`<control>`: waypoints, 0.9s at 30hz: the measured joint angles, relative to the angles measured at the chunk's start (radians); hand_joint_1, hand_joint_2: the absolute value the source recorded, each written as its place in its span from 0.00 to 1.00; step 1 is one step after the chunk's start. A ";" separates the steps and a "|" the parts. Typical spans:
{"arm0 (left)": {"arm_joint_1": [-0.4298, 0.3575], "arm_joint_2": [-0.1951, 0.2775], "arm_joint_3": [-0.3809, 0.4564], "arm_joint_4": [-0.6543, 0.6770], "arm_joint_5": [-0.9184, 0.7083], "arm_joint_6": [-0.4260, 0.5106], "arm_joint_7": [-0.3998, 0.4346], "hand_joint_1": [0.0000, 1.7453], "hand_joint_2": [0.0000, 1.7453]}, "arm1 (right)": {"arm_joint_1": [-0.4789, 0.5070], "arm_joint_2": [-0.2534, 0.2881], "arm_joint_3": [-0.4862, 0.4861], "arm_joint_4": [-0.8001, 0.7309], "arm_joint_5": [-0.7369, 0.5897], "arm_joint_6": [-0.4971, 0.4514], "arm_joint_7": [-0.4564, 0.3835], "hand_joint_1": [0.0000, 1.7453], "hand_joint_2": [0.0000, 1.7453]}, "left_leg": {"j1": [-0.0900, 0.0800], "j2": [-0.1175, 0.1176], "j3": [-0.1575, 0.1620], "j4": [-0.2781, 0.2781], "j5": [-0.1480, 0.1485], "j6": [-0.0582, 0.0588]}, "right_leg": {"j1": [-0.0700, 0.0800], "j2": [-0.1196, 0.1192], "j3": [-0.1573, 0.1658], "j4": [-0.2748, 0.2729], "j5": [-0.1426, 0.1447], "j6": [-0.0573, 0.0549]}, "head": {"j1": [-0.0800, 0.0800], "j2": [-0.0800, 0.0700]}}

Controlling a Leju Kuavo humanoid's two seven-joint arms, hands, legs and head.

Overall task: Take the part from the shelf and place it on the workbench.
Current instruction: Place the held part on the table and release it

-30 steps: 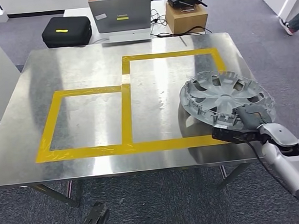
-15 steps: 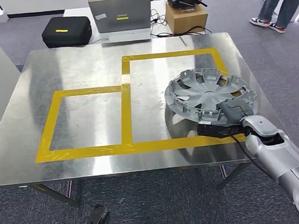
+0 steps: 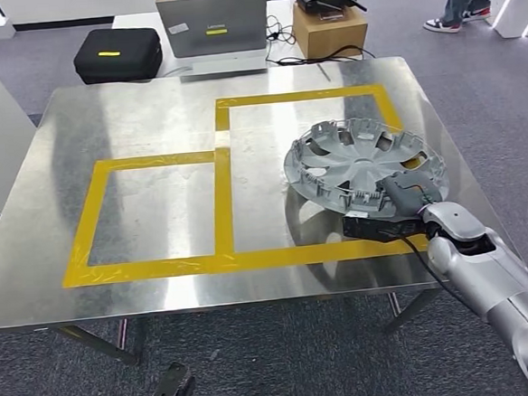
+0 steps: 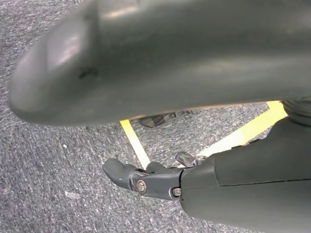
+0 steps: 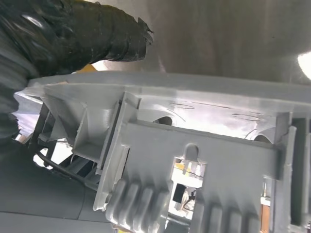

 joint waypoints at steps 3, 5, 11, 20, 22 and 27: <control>0.000 0.000 0.002 0.000 -0.001 0.000 0.000 0.00 0.00 | 0.000 0.000 0.001 0.000 0.000 0.000 0.000 1.00 1.00 | 0.000 0.000 0.000 0.000 0.000 0.000 | 0.000 0.000 0.000 0.000 0.000 0.000 | 0.000 0.000; 0.000 0.000 0.002 0.000 -0.003 0.000 0.000 0.00 0.00 | 0.000 0.000 0.001 0.000 0.000 0.000 0.000 1.00 1.00 | 0.000 0.000 -0.001 0.000 0.000 0.000 | 0.000 0.000 -0.001 0.000 0.000 0.000 | 0.000 0.000; 0.000 0.000 0.003 0.000 -0.003 0.000 0.000 0.00 0.00 | 0.000 0.000 0.002 0.000 0.000 -0.003 0.000 1.00 1.00 | 0.000 0.000 -0.001 0.000 0.000 0.000 | 0.000 0.000 -0.001 0.000 0.000 0.000 | 0.000 0.000; 0.001 -0.001 0.014 0.000 -0.020 0.000 0.000 0.00 0.00 | 0.019 0.001 0.005 -0.024 0.015 -0.098 -0.015 0.97 1.00 | 0.000 0.000 -0.003 0.000 0.000 0.000 | 0.000 0.000 -0.003 0.000 0.000 0.000 | 0.000 0.000; 0.001 -0.002 0.019 0.000 -0.025 0.000 0.000 0.00 0.00 | 0.025 0.003 0.005 -0.035 0.019 -0.109 -0.017 0.50 1.00 | 0.000 0.000 -0.004 0.000 0.000 0.000 | 0.000 0.000 -0.004 0.000 0.000 0.000 | 0.000 0.000; 0.003 -0.005 0.023 0.000 -0.028 0.000 0.001 0.00 0.00 | 0.035 0.009 0.006 -0.054 0.032 -0.142 -0.037 0.00 1.00 | 0.000 0.000 -0.006 0.000 0.000 0.000 | 0.000 -0.001 -0.006 0.001 0.000 0.000 | 0.000 0.000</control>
